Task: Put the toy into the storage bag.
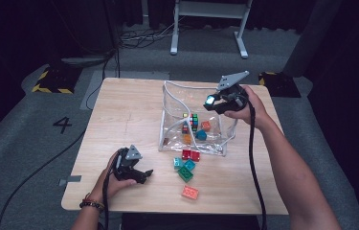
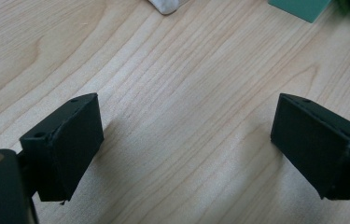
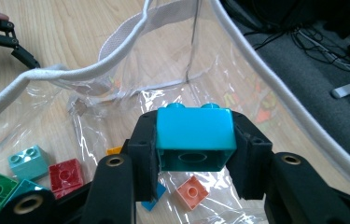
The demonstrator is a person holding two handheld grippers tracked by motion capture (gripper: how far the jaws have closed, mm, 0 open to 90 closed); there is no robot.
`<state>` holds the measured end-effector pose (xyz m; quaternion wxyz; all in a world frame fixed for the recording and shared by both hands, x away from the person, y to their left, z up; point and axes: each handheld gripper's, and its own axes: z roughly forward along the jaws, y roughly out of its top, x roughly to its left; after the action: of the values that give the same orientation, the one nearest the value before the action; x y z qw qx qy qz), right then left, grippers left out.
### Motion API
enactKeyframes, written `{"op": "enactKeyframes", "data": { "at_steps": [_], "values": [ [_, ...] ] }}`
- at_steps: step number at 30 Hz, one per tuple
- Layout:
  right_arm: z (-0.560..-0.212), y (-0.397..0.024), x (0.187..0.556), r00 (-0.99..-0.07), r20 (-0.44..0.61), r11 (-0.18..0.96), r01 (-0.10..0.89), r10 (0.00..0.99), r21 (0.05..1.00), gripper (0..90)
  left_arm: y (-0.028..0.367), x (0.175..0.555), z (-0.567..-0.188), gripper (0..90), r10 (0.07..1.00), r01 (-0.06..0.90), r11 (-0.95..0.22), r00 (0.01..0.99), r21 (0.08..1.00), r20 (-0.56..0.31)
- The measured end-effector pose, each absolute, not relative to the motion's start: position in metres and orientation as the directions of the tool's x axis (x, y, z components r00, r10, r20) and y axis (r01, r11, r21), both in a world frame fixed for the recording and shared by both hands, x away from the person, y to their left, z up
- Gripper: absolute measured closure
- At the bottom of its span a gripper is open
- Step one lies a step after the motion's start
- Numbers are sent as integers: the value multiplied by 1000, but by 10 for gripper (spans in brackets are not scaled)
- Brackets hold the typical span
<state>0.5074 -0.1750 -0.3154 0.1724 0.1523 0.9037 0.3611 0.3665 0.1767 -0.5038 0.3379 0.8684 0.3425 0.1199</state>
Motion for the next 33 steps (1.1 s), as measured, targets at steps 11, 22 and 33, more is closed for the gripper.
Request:
{"op": "enactKeyframes", "data": {
  "at_steps": [11, 22, 33],
  "values": [
    [-324, -172, 507, -916, -208, 763, 143, 344, 630, 588, 177, 367, -504, 95, 676, 513, -538, 736, 669, -21],
    [-335, -177, 511, -940, -198, 873, 160, 277, 460, 587, 177, 366, -504, 95, 676, 514, -537, 737, 669, -23],
    [-341, -177, 514, -949, -196, 945, 192, 247, 264, 585, 177, 366, -504, 95, 676, 514, -537, 737, 669, -23]
  ]
}}
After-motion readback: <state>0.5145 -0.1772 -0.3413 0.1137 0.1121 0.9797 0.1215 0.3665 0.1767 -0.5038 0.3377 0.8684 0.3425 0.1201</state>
